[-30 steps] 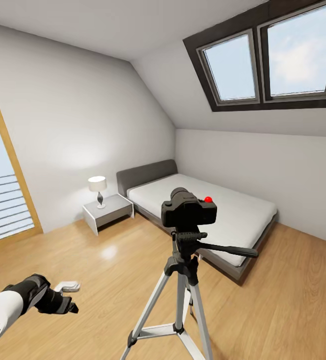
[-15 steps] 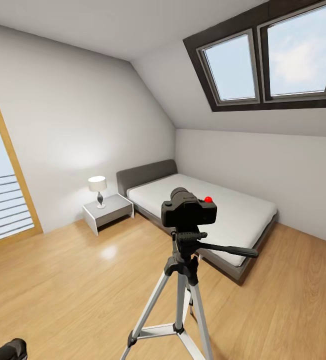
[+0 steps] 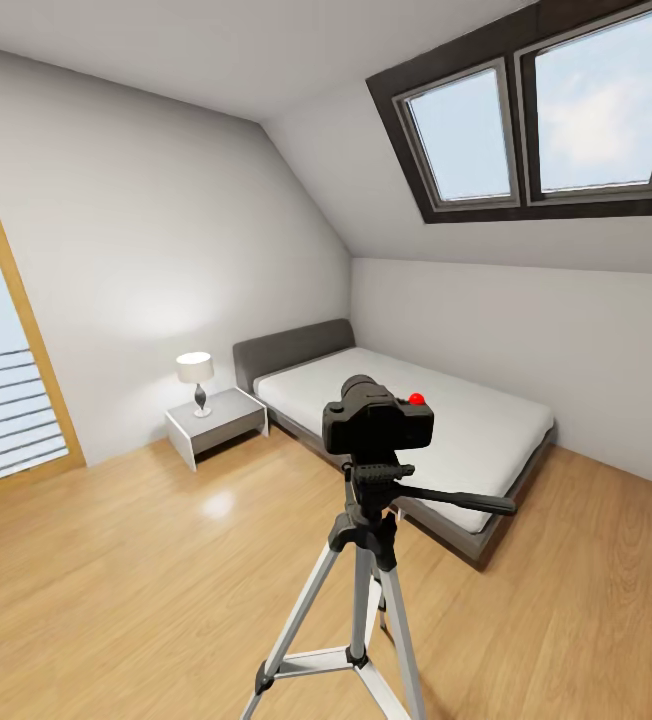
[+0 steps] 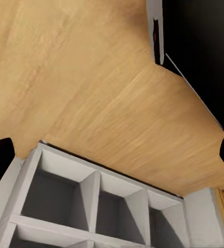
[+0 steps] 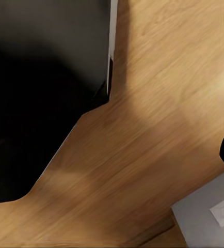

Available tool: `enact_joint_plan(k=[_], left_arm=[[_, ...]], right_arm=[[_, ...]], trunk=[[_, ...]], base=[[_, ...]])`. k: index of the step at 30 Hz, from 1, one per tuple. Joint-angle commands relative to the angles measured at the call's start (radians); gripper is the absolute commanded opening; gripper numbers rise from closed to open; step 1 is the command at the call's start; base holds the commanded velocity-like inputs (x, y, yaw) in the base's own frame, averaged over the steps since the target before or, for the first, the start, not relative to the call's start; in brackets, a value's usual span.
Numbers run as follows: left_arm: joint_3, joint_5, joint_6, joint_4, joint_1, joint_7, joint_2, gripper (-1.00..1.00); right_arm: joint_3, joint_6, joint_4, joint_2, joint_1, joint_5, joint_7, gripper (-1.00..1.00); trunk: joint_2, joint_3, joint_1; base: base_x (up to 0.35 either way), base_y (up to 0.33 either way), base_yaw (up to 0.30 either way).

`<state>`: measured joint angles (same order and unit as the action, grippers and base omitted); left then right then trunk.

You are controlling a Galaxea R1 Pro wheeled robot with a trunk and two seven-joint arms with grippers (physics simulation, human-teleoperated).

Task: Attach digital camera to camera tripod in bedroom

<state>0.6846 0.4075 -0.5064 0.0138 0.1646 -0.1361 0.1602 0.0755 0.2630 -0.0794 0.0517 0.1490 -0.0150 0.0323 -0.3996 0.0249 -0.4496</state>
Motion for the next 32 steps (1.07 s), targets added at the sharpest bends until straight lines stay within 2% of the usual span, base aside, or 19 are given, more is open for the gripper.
enact_joint_plan(k=[1, 2, 5, 7, 8, 11, 14, 17, 25, 32], left_arm=[[0.01, 0.006, 0.009, 0.002, -0.025, 0.004, -0.011, 1.0], [0.009, 0.007, 0.028, 0.002, -0.07, 0.016, -0.03, 1.0], [0.005, 0.017, 0.052, 0.002, -0.154, 0.028, -0.055, 1.0], [0.002, 0.053, 0.066, 0.002, -0.23, 0.034, -0.076, 1.0], [0.002, 0.072, 0.074, 0.002, -0.247, 0.035, -0.086, 1.0], [-0.006, 0.11, 0.124, 0.004, -0.267, 0.037, -0.104, 1.0], [-0.059, 0.125, 0.185, 0.006, -0.274, 0.038, -0.106, 1.0], [-0.092, 0.128, 0.203, 0.008, -0.276, 0.037, -0.107, 1.0], [-0.114, 0.129, 0.215, 0.04, -0.276, 0.036, -0.109, 1.0], [-0.117, 0.129, 0.216, 0.134, -0.277, 0.036, -0.112, 1.0]], right_arm=[[0.007, 0.005, -0.002, -0.005, 0.002, -0.002, 0.004, 1.0], [0.007, 0.004, -0.002, -0.011, 0.005, -0.002, 0.006, 1.0], [0.004, 0.004, -0.002, -0.019, 0.008, -0.005, 0.007, 1.0], [-0.018, 0.003, -0.001, -0.022, 0.01, -0.008, 0.008, 1.0], [-0.037, 0.006, -0.001, -0.023, 0.01, -0.009, 0.009, 1.0], [-0.07, 0.011, 0.001, -0.024, 0.01, -0.008, 0.007, 1.0], [-0.081, 0.023, 0.009, -0.024, 0.011, -0.008, 0.006, 1.0], [-0.082, 0.03, 0.035, -0.024, 0.011, -0.007, 0.006, 1.0], [-0.085, 0.036, 0.086, -0.024, 0.011, -0.008, 0.006, 1.0], [-0.085, 0.037, 0.095, -0.024, 0.011, -0.007, 0.006, 1.0]], trunk=[[0.0, 0.0, 0.0], [0.0, 0.0, 0.0], [0.0, 0.0, 0.0], [0.0, 0.0, 0.0], [0.0, 0.0, 0.0], [0.0, 0.0, 0.0], [0.0, 0.0, 0.0], [0.0, 0.0, 0.0], [0.0, 0.0, 0.0], [0.0, 0.0, 0.0]], base=[[0.0, 0.0, 0.0], [0.0, 0.0, 0.0], [0.0, 0.0, 0.0], [0.0, 0.0, 0.0], [0.0, 0.0, 0.0], [0.0, 0.0, 0.0], [0.0, 0.0, 0.0], [0.0, 0.0, 0.0], [0.0, 0.0, 0.0], [0.0, 0.0, 0.0]])
